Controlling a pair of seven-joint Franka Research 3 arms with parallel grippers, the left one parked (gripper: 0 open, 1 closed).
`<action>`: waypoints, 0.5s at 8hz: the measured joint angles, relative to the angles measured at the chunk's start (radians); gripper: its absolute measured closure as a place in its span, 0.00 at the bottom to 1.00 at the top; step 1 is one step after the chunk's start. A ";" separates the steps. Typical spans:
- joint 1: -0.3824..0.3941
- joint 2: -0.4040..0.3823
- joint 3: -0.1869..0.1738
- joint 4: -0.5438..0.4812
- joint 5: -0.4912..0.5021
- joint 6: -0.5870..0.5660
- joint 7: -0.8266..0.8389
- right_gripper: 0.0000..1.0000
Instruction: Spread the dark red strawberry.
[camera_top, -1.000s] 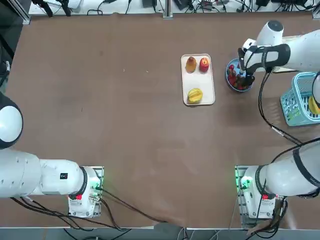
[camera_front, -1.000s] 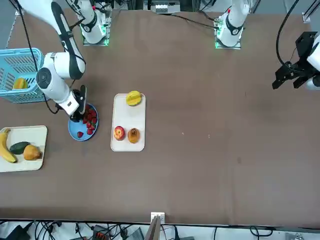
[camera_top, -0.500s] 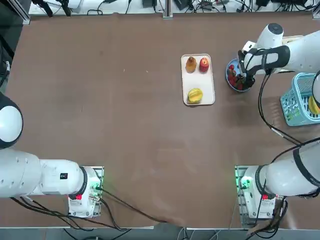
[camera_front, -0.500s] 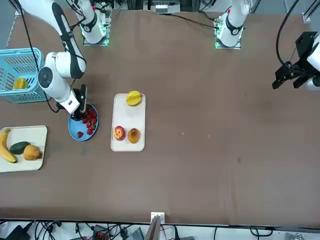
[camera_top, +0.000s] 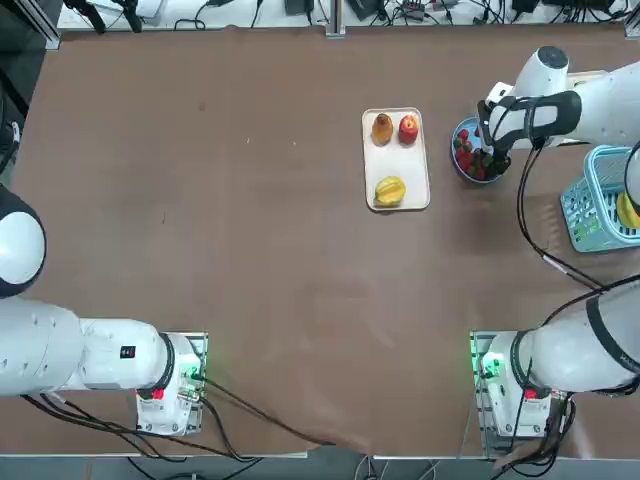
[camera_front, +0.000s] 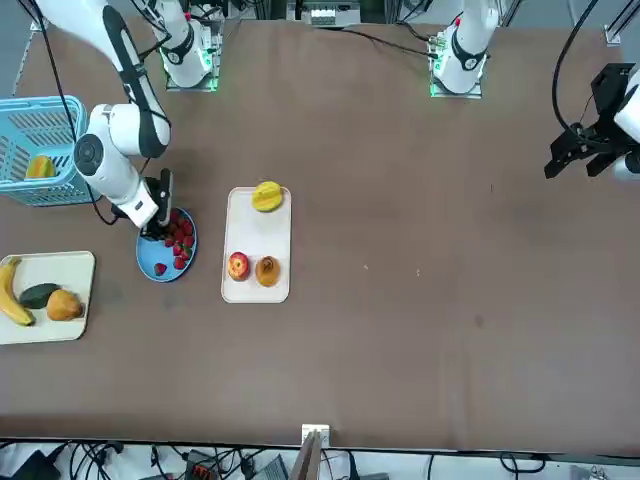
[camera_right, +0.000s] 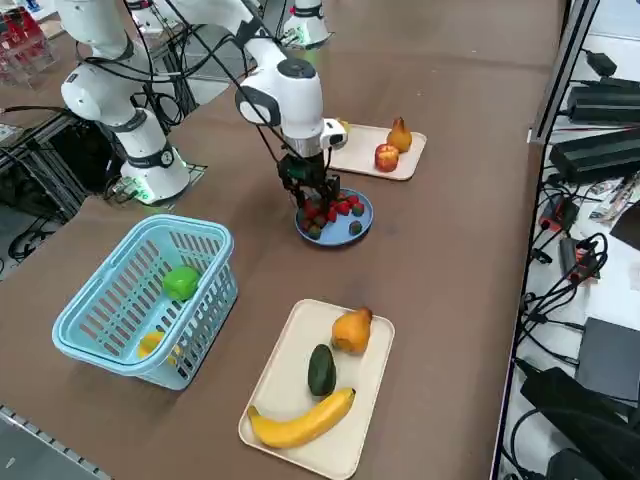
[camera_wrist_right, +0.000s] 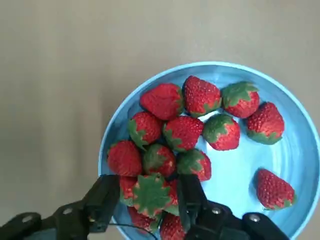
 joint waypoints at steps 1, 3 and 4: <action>-0.002 -0.001 0.000 0.000 0.000 0.000 0.000 0.41; -0.006 -0.004 0.000 0.001 0.000 0.000 0.000 0.63; -0.007 -0.003 0.000 0.001 0.000 0.000 0.000 0.63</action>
